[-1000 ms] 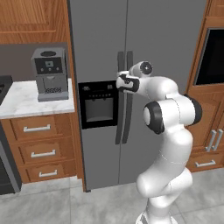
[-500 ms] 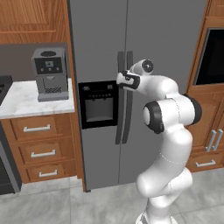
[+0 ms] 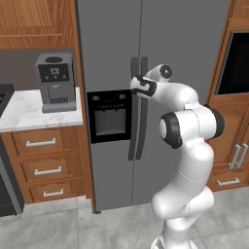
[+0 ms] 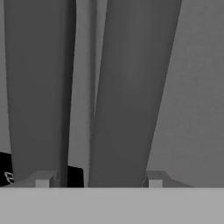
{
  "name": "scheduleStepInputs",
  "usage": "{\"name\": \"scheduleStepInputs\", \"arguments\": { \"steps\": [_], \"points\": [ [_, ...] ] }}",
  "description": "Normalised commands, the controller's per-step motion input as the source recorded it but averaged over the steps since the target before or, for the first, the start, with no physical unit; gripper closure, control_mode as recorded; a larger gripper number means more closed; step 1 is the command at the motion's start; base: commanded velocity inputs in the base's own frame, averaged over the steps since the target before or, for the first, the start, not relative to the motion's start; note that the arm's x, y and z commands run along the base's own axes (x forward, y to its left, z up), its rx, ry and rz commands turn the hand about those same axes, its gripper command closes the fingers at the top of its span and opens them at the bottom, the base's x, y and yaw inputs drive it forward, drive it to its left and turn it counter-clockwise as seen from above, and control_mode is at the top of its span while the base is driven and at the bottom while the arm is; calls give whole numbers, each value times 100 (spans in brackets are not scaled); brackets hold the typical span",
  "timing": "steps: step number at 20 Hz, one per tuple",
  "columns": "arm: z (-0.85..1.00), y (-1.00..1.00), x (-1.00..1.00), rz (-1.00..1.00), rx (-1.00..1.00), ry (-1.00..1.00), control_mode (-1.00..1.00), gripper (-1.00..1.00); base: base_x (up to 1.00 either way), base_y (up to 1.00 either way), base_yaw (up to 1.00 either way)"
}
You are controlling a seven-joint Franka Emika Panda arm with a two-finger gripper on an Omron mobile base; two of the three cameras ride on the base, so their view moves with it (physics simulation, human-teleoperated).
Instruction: Retrieve the apple and kiwi from the fridge and place them into the bowl on the dining table.
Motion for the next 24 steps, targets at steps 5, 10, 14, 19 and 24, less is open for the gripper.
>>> {"name": "scheduleStepInputs", "arguments": {
  "steps": [5, 10, 14, 19, 24],
  "points": [
    [0, -5, -45, 0, 0, 0, -100, 100, 0, 0, 0],
    [0, -30, -100, 0, 0, 0, -100, 100, 0, 0, 0],
    [1, -50, -100, 0, 3, 0, -100, 100, 0, 0, 0],
    [10, -87, -100, 0, 6, 0, -100, 100, 0, 0, 0],
    [19, -100, -100, 0, 9, 1, -100, 100, 0, 0, 0]
  ]
}}
